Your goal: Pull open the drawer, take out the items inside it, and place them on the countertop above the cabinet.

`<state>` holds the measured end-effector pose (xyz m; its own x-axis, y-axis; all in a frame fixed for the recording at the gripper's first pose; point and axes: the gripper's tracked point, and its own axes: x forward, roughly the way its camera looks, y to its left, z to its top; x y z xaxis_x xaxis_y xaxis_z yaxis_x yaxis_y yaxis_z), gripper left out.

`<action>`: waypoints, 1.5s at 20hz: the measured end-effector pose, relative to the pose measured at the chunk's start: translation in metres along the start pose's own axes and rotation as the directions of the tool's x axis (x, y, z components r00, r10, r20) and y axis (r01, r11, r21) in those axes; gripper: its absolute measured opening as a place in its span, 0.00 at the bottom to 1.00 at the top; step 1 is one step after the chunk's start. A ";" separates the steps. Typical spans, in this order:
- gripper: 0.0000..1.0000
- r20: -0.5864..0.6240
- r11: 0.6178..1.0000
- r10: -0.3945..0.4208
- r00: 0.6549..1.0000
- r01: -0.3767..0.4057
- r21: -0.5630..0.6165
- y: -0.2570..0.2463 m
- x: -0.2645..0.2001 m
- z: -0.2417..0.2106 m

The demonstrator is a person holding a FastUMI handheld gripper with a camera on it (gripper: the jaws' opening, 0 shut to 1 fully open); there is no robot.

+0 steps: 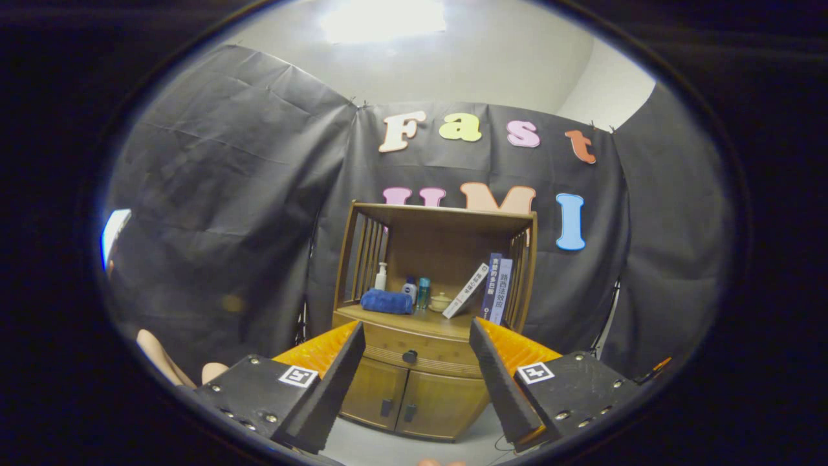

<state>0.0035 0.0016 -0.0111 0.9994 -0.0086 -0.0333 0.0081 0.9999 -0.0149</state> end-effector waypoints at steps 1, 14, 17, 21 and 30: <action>0.96 -0.007 1.000 0.001 1.000 -0.001 0.003 0.001 0.001 -0.003; 0.96 -0.050 0.999 -0.033 0.998 0.031 -0.038 -0.002 0.063 -0.043; 0.96 -0.053 0.998 -0.044 0.998 0.041 -0.052 -0.001 0.098 -0.060; 0.96 -0.095 0.993 -0.090 0.991 0.082 -0.079 -0.010 0.154 -0.102; 0.92 -0.247 0.993 -0.117 0.962 0.105 -0.061 0.012 0.271 -0.217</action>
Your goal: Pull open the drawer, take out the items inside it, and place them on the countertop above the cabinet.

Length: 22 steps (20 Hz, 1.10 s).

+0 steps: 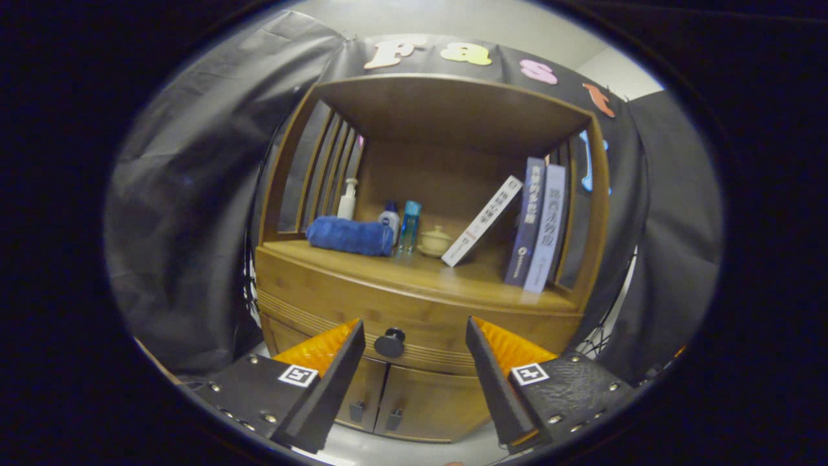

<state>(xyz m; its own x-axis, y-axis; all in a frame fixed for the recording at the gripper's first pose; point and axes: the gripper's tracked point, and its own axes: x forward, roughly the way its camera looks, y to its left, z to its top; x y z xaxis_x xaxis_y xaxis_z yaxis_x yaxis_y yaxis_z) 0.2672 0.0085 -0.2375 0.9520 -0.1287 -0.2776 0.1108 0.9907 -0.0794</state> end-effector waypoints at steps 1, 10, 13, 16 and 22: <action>0.90 -0.025 1.000 0.000 1.000 0.000 0.006 0.005 0.012 -0.008; 0.51 -0.127 0.998 -0.061 0.990 0.061 -0.008 0.023 0.073 -0.054; 0.47 -0.110 0.997 -0.074 0.991 0.074 -0.006 0.025 0.084 -0.055; 0.43 -0.090 0.995 -0.100 0.991 0.103 0.019 0.023 0.089 -0.056; 0.30 -0.120 0.986 -0.091 0.989 0.106 0.128 0.022 0.086 -0.061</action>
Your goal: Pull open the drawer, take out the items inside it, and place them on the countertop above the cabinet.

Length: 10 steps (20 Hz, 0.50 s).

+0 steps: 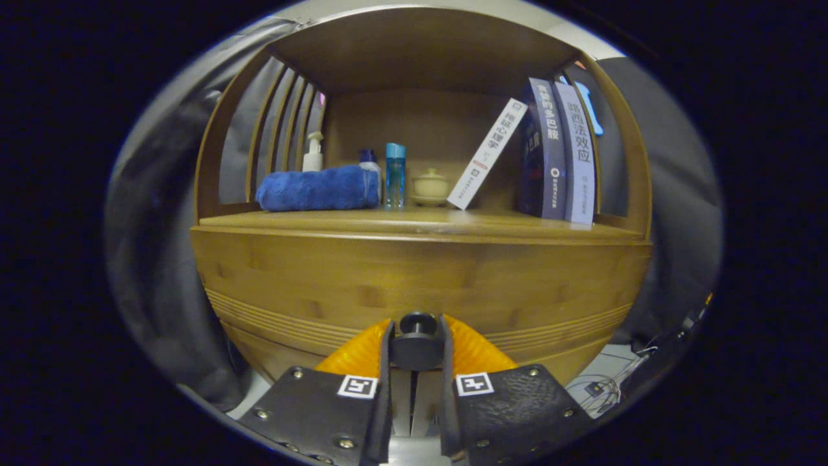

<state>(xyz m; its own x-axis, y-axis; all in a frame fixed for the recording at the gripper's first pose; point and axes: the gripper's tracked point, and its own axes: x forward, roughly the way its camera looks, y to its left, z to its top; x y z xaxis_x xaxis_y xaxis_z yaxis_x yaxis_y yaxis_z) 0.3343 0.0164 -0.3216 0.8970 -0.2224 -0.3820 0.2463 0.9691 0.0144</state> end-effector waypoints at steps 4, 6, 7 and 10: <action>0.18 -0.015 1.000 -0.019 1.000 0.019 0.021 0.003 -0.005 -0.001; 0.18 -0.002 1.000 -0.009 1.000 0.009 0.004 0.002 -0.011 -0.001; 0.18 0.003 1.000 -0.011 1.000 0.011 0.010 0.001 -0.025 -0.005; 0.18 -0.005 1.000 -0.010 1.000 0.010 0.011 0.002 -0.050 -0.009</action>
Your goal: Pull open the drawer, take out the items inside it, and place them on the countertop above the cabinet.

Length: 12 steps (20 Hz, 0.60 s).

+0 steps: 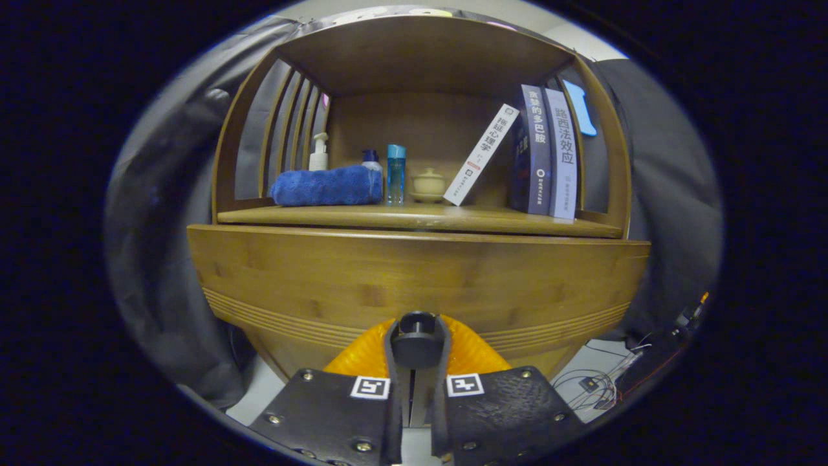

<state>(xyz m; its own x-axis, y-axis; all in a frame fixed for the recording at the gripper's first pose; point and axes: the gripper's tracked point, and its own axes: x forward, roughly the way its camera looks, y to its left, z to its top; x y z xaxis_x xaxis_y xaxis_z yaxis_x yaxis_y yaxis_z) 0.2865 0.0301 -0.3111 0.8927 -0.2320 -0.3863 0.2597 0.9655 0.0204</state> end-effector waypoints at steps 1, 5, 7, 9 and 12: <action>0.18 -0.006 1.000 -0.001 1.000 0.001 -0.005 -0.001 -0.006 -0.001; 0.18 -0.036 1.000 0.001 0.999 0.000 0.024 -0.002 -0.030 -0.007; 0.18 -0.042 1.000 -0.003 0.999 0.004 0.029 -0.002 -0.042 -0.009; 0.18 -0.046 1.000 -0.007 0.999 0.008 0.015 -0.002 -0.054 -0.012; 0.18 -0.075 1.000 -0.012 0.997 0.014 0.026 -0.003 -0.072 -0.023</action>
<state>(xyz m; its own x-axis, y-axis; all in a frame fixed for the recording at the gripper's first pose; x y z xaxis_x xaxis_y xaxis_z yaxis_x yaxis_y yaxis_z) 0.2128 0.0468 -0.3044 0.8596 -0.2338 -0.4543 0.2814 0.9588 0.0389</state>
